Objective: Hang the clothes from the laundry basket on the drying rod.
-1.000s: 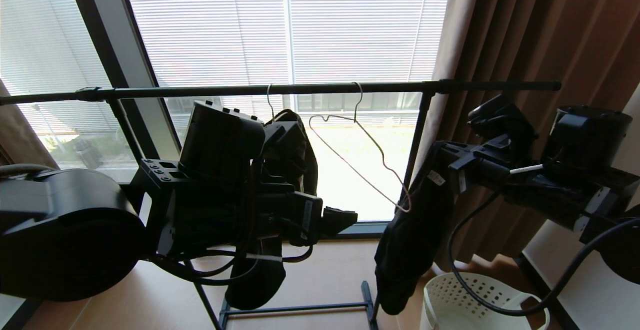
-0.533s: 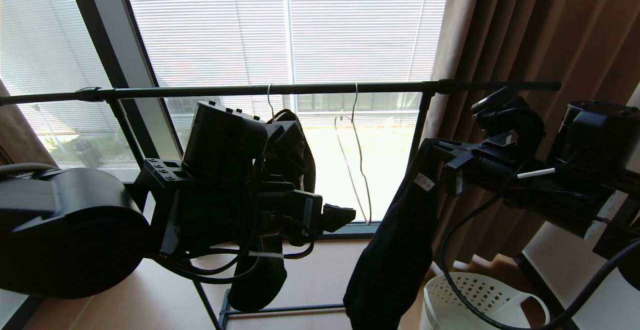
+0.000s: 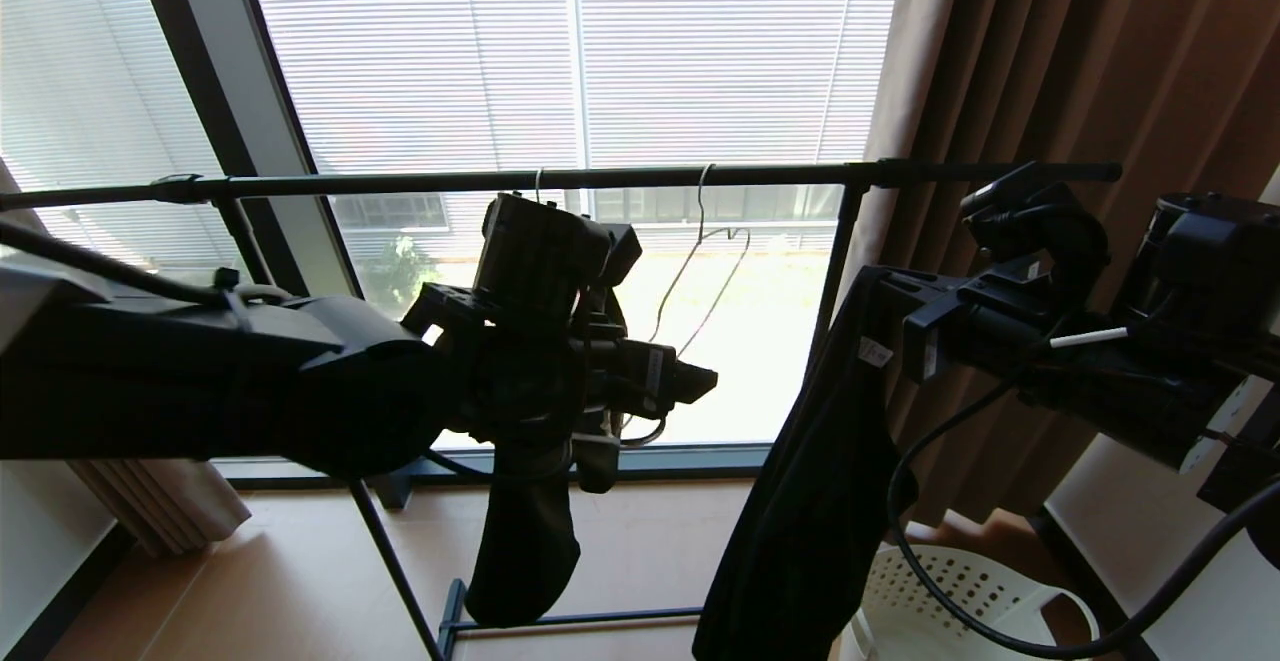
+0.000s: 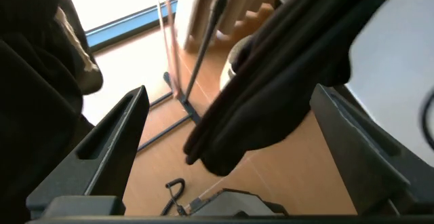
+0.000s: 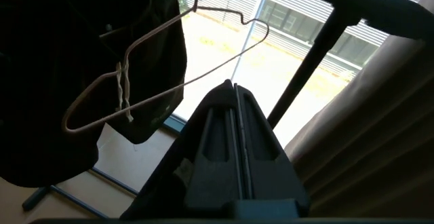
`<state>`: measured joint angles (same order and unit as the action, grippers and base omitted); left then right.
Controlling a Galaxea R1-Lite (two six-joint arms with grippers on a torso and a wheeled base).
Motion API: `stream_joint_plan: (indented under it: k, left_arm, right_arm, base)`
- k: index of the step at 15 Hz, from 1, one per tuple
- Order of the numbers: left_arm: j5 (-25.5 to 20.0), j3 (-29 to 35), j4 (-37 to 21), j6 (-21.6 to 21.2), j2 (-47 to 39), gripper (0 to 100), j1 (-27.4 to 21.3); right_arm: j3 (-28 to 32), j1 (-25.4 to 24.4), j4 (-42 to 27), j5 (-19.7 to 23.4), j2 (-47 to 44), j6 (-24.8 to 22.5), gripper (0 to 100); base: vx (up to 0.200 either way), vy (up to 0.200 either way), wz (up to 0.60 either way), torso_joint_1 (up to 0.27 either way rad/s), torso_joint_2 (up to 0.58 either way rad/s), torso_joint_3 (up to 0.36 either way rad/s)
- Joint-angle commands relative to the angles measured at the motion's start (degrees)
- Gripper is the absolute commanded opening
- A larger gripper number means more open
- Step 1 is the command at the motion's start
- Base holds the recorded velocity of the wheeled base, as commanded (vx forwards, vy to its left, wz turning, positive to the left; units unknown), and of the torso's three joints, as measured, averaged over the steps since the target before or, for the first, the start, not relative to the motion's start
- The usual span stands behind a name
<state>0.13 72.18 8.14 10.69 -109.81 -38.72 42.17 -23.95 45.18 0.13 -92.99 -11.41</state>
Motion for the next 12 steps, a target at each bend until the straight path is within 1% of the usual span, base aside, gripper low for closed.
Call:
stream_joint_plan:
  k: [1,2,4,9,12]
  left_arm:
    - [0.92,5.87,0.03,-1.81,-8.22,100,2.77]
    - [1.18,8.85,0.03,-3.31,-11.04,100,3.91]
    - [1.18,9.91,0.03,-3.48,-11.92,100,4.26]
    - [1.18,9.29,0.03,-3.31,-10.25,100,4.26]
    - [1.10,7.27,0.03,-3.40,-7.61,100,3.82]
  right_arm:
    - [0.02,-0.04,0.00,0.04,-0.09,-0.02,0]
    - [0.11,-0.04,0.09,0.04,-0.26,-0.02,0]
    - [0.02,-0.04,0.09,0.04,-0.53,-0.02,0]
    - [0.11,-0.04,0.09,0.04,-0.79,-0.10,0]
    - [-0.07,-0.04,0.09,0.04,-0.79,-0.10,0]
  base:
    - [0.000,0.000,0.00,0.000,0.00,0.000]
    - [0.000,0.000,0.00,0.000,0.00,0.000]
    - [0.000,0.000,0.00,0.000,0.00,0.000]
    - [0.000,0.000,0.00,0.000,0.00,0.000]
    - [0.000,0.000,0.00,0.000,0.00,0.000]
